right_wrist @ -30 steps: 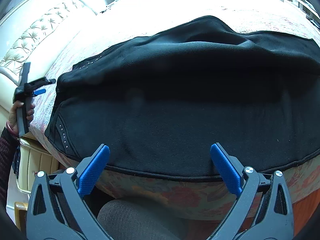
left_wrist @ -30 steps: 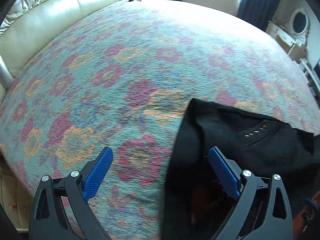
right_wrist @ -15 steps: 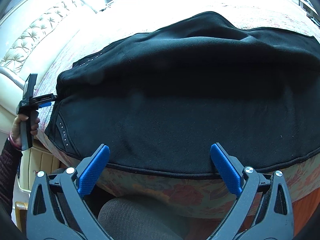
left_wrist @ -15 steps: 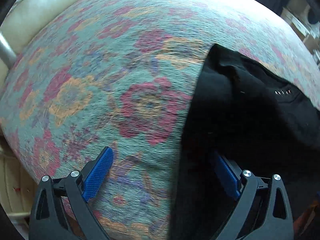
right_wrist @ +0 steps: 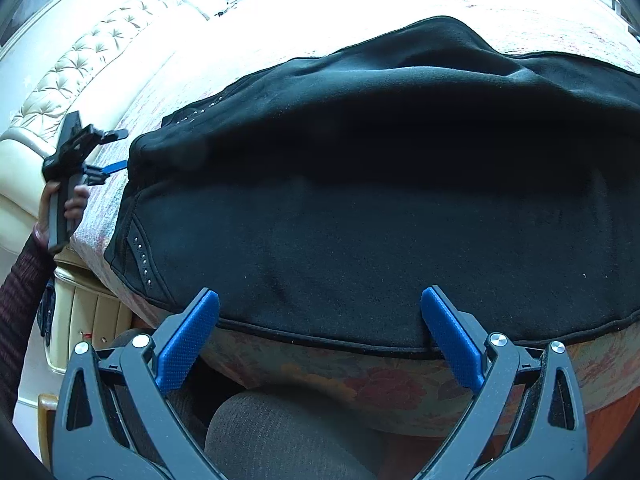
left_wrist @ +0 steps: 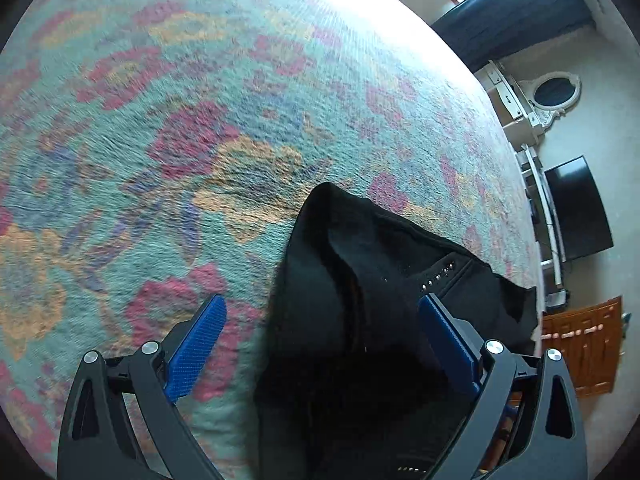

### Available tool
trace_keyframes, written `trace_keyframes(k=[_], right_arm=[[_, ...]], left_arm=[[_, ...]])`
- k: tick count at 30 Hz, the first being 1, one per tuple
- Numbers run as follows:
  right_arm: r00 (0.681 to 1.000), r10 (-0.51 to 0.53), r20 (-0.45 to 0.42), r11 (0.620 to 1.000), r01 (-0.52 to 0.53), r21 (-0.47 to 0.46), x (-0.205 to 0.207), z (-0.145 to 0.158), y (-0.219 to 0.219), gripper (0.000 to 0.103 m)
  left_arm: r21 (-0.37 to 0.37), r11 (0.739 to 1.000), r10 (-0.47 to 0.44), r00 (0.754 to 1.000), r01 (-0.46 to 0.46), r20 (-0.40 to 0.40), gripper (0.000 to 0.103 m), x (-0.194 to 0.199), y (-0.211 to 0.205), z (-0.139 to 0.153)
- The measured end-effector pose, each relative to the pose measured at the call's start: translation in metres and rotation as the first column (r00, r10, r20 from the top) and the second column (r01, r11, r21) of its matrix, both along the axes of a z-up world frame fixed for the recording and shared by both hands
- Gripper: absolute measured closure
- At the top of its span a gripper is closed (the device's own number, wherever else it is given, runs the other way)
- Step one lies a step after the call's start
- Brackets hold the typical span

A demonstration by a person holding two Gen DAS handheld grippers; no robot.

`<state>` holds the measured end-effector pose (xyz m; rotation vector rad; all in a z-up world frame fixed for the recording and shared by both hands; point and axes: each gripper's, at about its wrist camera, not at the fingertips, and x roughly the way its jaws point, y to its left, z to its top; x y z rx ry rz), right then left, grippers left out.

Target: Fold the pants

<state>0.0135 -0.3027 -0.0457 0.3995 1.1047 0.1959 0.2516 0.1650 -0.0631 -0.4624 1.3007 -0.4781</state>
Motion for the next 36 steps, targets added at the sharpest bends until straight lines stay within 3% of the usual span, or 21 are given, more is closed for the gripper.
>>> trace_keyframes(k=[2,5,8,11,16,20,24,29,30,31,32,36], right_arm=[[1.0,0.007,0.002,1.0,-0.007,-0.005,0.001,0.0,0.001,0.002],[0.999,0.036,0.003,0.999,-0.036,-0.016,0.005,0.0,0.003,0.002],[0.997,0.079,-0.005,0.997,-0.078,0.017,0.015,0.002,0.002,0.002],[0.997,0.078,0.0,0.991,-0.078,0.109,0.031,0.009,-0.008,0.002],[0.997,0.046,0.068,0.98,-0.058,0.189,0.058,0.034,-0.026,0.002],[0.992,0.034,0.118,0.984,-0.054,0.169,0.079,0.049,-0.032,0.002],[0.992,0.04,0.116,0.98,-0.062,0.188,0.094,0.043,-0.032,0.002],[0.986,0.118,0.12,0.982,-0.134,0.134,0.11,0.035,-0.037,0.002],[0.983,0.136,0.126,0.982,-0.15,0.112,0.113,0.035,-0.039,0.002],[0.98,0.154,0.129,0.983,-0.165,0.082,0.12,0.036,-0.041,0.002],[0.979,0.159,0.129,0.984,-0.168,0.062,0.124,0.038,-0.044,0.002],[0.984,0.145,0.107,0.988,-0.151,0.045,0.15,0.036,-0.058,0.002]], left_arm=[[-0.052,0.998,0.02,0.999,-0.023,-0.047,0.007,0.02,0.0,-0.013],[-0.146,0.989,0.012,0.999,-0.016,-0.033,0.007,0.03,-0.006,-0.012],[-0.285,0.957,-0.069,0.996,0.05,-0.057,0.007,0.034,-0.022,-0.014],[-0.26,0.96,-0.125,0.99,0.105,-0.062,0.007,0.03,-0.034,-0.021],[-0.299,0.941,-0.168,0.986,0.161,0.002,0.007,0.023,-0.027,-0.02],[-0.203,0.938,-0.273,0.96,0.28,0.059,0.007,0.018,-0.043,-0.012],[-0.269,0.953,-0.135,0.99,0.141,0.042,0.008,0.03,-0.034,-0.019],[-0.288,0.949,-0.112,0.992,0.125,0.061,0.01,0.035,-0.034,-0.019],[-0.276,0.953,-0.111,0.992,0.123,0.061,0.028,0.036,-0.032,-0.021],[-0.247,0.962,-0.109,0.993,0.118,0.052,0.058,0.036,-0.032,-0.022],[-0.216,0.971,-0.095,0.995,0.1,0.032,0.064,0.036,-0.03,-0.026],[-0.253,0.96,-0.118,0.993,0.118,0.014,0.064,0.031,-0.022,-0.034]])
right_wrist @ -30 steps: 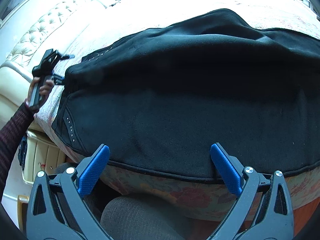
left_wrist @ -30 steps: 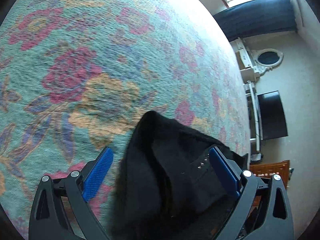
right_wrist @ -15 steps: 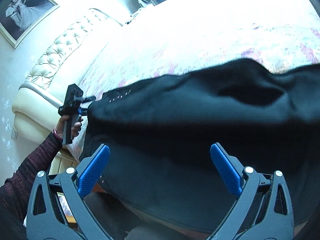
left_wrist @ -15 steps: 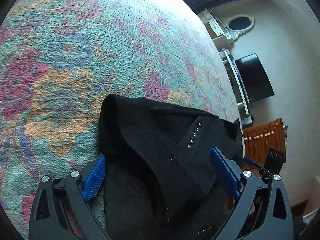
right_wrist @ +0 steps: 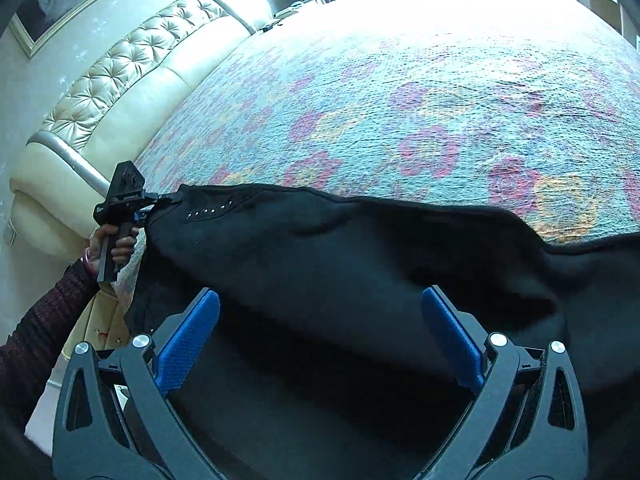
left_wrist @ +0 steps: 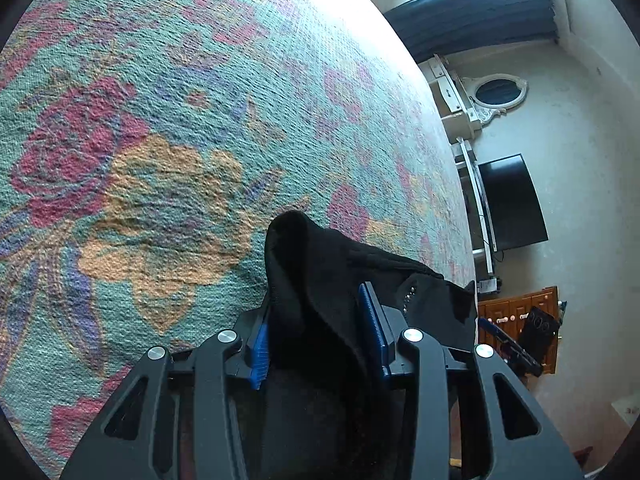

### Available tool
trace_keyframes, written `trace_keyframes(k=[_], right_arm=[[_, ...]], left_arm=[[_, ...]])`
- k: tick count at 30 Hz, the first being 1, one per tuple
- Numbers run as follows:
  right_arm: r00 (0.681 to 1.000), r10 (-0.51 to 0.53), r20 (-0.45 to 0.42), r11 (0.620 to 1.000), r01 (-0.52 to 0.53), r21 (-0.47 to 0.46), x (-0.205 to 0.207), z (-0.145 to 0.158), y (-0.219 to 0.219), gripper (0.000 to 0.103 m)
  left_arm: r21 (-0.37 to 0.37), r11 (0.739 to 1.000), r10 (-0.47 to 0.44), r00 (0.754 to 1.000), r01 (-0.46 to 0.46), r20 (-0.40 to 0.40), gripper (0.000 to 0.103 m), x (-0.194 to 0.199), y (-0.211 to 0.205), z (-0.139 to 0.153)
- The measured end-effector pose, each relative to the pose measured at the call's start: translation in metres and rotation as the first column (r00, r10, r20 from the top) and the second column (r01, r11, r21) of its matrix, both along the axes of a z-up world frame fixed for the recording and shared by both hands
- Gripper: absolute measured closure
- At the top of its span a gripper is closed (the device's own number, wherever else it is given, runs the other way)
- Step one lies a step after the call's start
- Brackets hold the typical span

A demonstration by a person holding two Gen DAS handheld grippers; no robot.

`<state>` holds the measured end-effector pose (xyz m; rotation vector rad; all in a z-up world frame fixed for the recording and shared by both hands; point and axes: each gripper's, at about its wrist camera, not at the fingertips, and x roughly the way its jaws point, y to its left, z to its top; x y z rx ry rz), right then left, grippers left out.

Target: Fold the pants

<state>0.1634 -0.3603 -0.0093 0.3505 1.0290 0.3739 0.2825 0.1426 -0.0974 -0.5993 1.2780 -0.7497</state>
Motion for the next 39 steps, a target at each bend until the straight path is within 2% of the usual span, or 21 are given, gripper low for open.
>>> trace_keyframes(k=[4,7,9,12,14,16,18,19,20,21,22,23,24,26,30,34,37,39], right_arm=[[1.0,0.023,0.003,0.997,-0.022,-0.079,0.025,-0.003,-0.005,0.002],[0.995,0.099,-0.008,0.983,-0.099,-0.155,0.043,-0.007,-0.003,0.002],[0.988,0.147,-0.039,0.963,-0.152,-0.222,0.059,-0.011,0.0,0.002],[0.973,0.217,-0.084,0.929,-0.232,-0.288,0.078,-0.017,0.004,0.002],[0.953,0.273,-0.128,0.911,-0.299,-0.283,0.09,-0.022,0.008,0.002],[0.93,0.328,-0.166,0.887,-0.363,-0.284,0.095,-0.028,0.016,0.004],[0.903,0.359,-0.236,0.853,-0.42,-0.311,0.098,-0.04,0.025,0.03],[0.894,0.351,-0.278,0.844,-0.431,-0.318,0.101,-0.048,0.026,0.056],[0.888,0.337,-0.313,0.842,-0.433,-0.323,0.103,-0.056,0.026,0.072],[0.887,0.335,-0.318,0.841,-0.434,-0.324,0.102,-0.059,0.027,0.074],[0.89,0.335,-0.31,0.841,-0.431,-0.328,0.1,-0.058,0.027,0.077],[0.895,0.333,-0.298,0.846,-0.423,-0.323,0.098,-0.055,0.027,0.089],[0.906,0.321,-0.275,0.857,-0.402,-0.322,0.096,-0.05,0.025,0.093],[0.934,0.292,-0.207,0.877,-0.347,-0.332,0.088,-0.035,0.019,0.093],[0.969,0.239,-0.061,0.908,-0.245,-0.34,0.055,0.003,0.01,0.093],[0.97,0.233,0.064,0.892,-0.187,-0.411,0.004,0.033,0.022,0.093],[0.965,0.232,0.126,0.881,-0.153,-0.448,-0.036,0.04,0.036,0.093],[0.958,0.246,0.15,0.86,-0.144,-0.489,-0.064,0.037,0.045,0.093]], left_arm=[[-0.022,0.999,0.023,1.0,-0.023,-0.02,0.064,0.005,0.002,-0.002],[0.015,1.0,0.021,1.0,-0.021,-0.015,0.074,0.008,0.004,-0.002],[0.049,0.999,0.009,1.0,-0.008,-0.009,0.077,0.009,0.0,-0.001],[0.086,0.996,-0.018,1.0,0.018,0.007,0.077,0.011,-0.01,0.003],[0.092,0.995,-0.03,1.0,0.029,0.006,0.075,0.013,-0.013,0.004],[0.078,0.997,-0.022,1.0,0.021,0.004,0.068,0.017,-0.017,0.005],[0.059,0.998,-0.005,1.0,0.005,0.001,0.063,0.02,-0.02,0.007],[0.069,0.998,-0.004,1.0,0.003,0.009,0.063,0.021,-0.023,0.009],[0.085,0.996,-0.014,1.0,0.012,0.027,0.063,0.021,-0.027,0.011],[0.107,0.994,-0.025,0.999,0.02,0.047,0.071,0.02,-0.028,0.012],[0.128,0.991,-0.032,0.998,0.024,0.056,0.089,0.02,-0.033,0.012],[0.133,0.991,-0.035,0.998,0.027,0.055,0.091,0.02,-0.034,0.012],[0.128,0.992,-0.027,0.998,0.019,0.06,0.092,0.02,-0.033,0.013],[0.114,0.993,-0.024,0.994,0.012,0.104,0.093,0.017,-0.03,0.019],[0.015,1.0,-0.003,0.976,0.0,0.219,0.094,0.003,-0.023,0.046],[-0.085,0.996,0.022,0.962,0.001,0.273,0.094,-0.02,-0.009,0.07],[-0.153,0.988,0.034,0.953,0.013,0.3,0.094,-0.05,0.001,0.08],[-0.177,0.984,0.045,0.948,0.013,0.314,0.094,-0.073,0.008,0.083]])
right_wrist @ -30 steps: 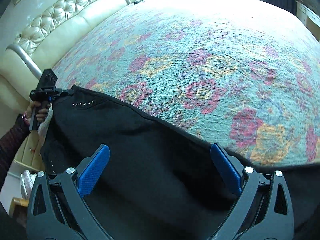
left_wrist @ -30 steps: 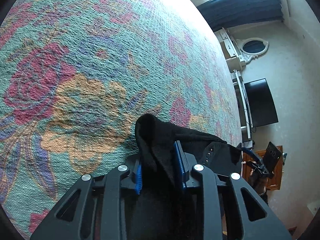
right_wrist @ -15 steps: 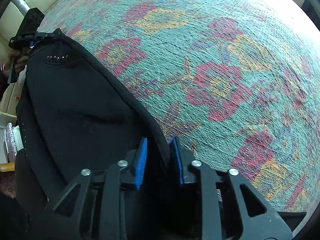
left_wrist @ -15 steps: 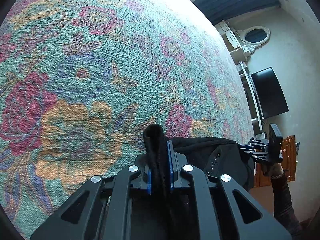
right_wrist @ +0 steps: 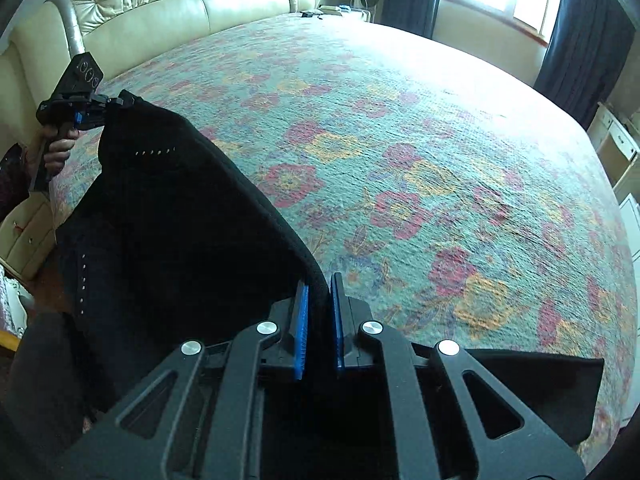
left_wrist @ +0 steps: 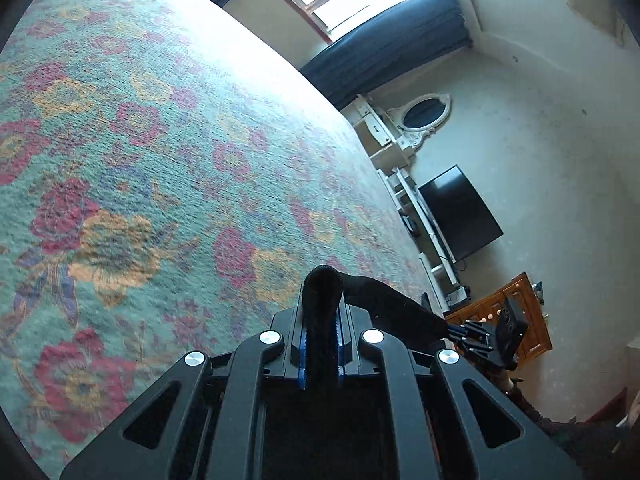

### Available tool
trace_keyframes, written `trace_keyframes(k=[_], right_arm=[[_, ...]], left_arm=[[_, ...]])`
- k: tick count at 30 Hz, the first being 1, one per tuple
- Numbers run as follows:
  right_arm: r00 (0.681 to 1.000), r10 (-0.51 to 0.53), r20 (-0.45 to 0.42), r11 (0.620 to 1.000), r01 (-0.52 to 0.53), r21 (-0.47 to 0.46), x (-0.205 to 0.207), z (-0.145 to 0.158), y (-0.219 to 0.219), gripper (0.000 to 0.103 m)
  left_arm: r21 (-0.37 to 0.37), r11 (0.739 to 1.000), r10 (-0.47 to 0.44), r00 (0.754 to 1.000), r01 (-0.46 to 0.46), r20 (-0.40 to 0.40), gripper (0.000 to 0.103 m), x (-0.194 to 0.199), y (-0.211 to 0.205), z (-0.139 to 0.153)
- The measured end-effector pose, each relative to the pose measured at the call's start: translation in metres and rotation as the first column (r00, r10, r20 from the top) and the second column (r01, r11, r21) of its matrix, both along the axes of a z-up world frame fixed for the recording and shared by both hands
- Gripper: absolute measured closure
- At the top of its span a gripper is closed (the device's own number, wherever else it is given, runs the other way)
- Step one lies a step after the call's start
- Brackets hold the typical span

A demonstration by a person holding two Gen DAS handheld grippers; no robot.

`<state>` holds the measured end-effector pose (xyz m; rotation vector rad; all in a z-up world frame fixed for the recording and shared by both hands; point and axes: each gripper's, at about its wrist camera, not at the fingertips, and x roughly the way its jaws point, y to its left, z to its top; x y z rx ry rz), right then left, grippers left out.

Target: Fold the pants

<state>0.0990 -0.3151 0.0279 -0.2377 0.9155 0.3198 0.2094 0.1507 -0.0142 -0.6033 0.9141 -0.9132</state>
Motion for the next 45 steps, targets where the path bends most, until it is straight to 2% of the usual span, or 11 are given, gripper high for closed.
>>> trace_keyframes(k=[11,13,19,21,23,25,28,32,34,38,45], right_arm=[[0.999,0.014,-0.039,0.998,-0.016,-0.067,-0.086,-0.064,0.026,0.091],[0.998,0.02,-0.052,0.996,-0.025,-0.089,-0.092,-0.075,0.031,0.091],[0.997,0.018,-0.075,0.991,-0.028,-0.133,-0.101,-0.094,0.04,0.085],[0.995,-0.005,-0.099,0.994,-0.006,-0.111,-0.1,-0.091,0.039,0.079],[0.991,-0.027,-0.133,0.998,0.019,-0.058,-0.101,-0.087,0.033,0.05],[0.987,-0.053,-0.152,0.998,0.049,-0.03,-0.105,-0.084,0.029,0.037],[0.979,-0.08,-0.186,0.997,0.08,-0.006,-0.109,-0.08,0.024,0.037],[0.955,-0.114,-0.273,0.97,0.167,0.178,-0.108,-0.071,0.006,0.037],[0.935,-0.109,-0.338,0.921,0.223,0.32,-0.107,-0.072,-0.004,0.037],[0.882,-0.072,-0.466,0.775,0.344,0.531,-0.113,-0.086,-0.012,0.037],[0.806,-0.09,-0.585,0.416,0.564,0.713,-0.115,-0.112,-0.023,0.037]], left_arm=[[-0.039,0.996,0.072,0.989,-0.078,-0.128,0.087,-0.094,0.042,-0.043],[-0.054,0.992,0.105,0.975,-0.117,-0.196,0.065,-0.103,0.047,-0.056],[-0.046,0.966,0.219,0.905,-0.253,-0.365,0.038,-0.137,0.065,-0.086],[-0.072,0.95,0.25,0.881,-0.303,-0.402,0.038,-0.151,0.07,-0.088],[-0.095,0.927,0.297,0.863,-0.364,-0.41,0.038,-0.165,0.075,-0.084],[-0.108,0.911,0.319,0.848,-0.397,-0.423,0.034,-0.172,0.074,-0.08],[-0.101,0.909,0.327,0.844,-0.403,-0.426,0.034,-0.175,0.066,-0.075],[-0.033,0.927,0.328,0.852,-0.373,-0.409,0.034,-0.164,0.043,-0.074],[-0.018,0.928,0.33,0.842,-0.373,-0.427,0.034,-0.155,0.032,-0.08],[0.032,0.915,0.376,0.822,-0.402,-0.428,0.034,-0.147,0.016,-0.081],[0.106,0.903,0.424,0.825,-0.416,-0.374,0.037,-0.13,-0.016,-0.071]])
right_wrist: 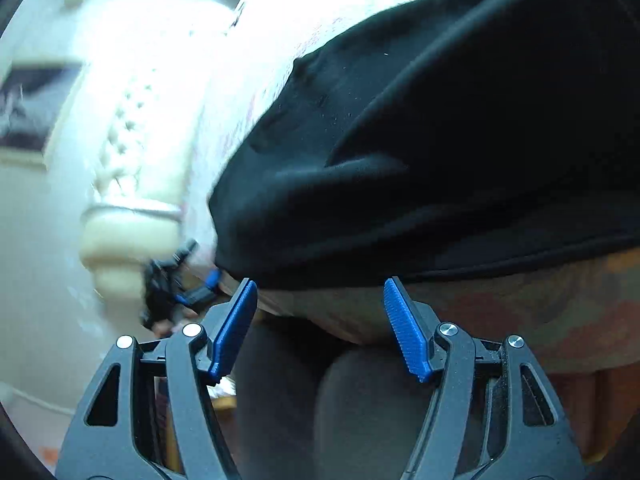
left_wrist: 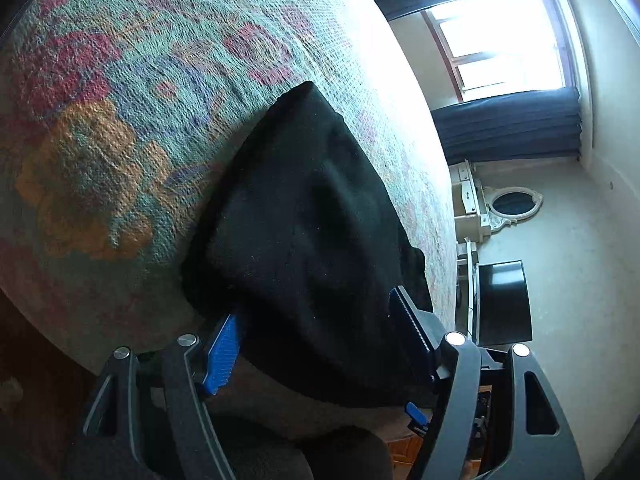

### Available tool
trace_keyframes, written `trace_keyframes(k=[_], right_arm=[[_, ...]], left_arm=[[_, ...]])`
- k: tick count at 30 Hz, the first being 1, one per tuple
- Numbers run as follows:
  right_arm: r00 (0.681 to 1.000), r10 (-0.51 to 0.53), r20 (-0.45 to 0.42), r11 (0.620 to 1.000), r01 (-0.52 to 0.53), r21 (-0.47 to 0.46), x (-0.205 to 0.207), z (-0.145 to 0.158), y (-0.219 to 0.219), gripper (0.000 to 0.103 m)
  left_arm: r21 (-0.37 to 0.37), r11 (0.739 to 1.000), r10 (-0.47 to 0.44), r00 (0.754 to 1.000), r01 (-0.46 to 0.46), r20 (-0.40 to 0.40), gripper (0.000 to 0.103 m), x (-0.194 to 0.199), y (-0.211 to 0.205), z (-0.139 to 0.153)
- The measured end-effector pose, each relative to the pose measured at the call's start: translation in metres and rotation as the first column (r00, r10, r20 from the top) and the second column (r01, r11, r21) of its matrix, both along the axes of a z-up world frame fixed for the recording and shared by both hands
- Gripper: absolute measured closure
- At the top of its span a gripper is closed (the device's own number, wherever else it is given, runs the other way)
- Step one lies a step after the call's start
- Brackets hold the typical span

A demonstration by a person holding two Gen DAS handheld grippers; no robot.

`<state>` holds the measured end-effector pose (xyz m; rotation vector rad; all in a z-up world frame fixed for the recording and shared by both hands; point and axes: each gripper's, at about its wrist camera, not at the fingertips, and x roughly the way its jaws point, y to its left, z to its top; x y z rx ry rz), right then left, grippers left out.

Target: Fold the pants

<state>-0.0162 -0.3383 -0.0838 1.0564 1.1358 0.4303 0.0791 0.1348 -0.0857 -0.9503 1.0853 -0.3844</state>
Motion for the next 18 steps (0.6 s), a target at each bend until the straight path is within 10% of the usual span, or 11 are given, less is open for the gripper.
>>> trace_keyframes(k=[6,9,14,18], right_arm=[[0.993,-0.116,0.016,0.99,0.115,0.083,0.0,-0.014,0.015,0.037],[0.988,-0.149,0.035,0.986,0.146,0.084,0.003,-0.016,0.019,0.039],[0.981,-0.194,-0.007,0.98,0.194,0.041,0.002,-0.021,0.019,0.084],[0.978,-0.209,-0.019,0.978,0.209,0.011,-0.015,-0.014,0.023,0.093]], left_arm=[[0.05,0.998,0.047,0.998,-0.045,-0.049,0.082,0.006,-0.003,-0.011],[0.018,0.998,0.062,0.996,-0.062,-0.057,0.085,0.006,0.001,-0.017],[0.051,0.997,0.062,0.997,-0.059,-0.05,0.086,0.007,-0.004,-0.013],[0.121,0.991,0.062,0.997,-0.057,-0.034,0.091,-0.006,0.0,-0.009]])
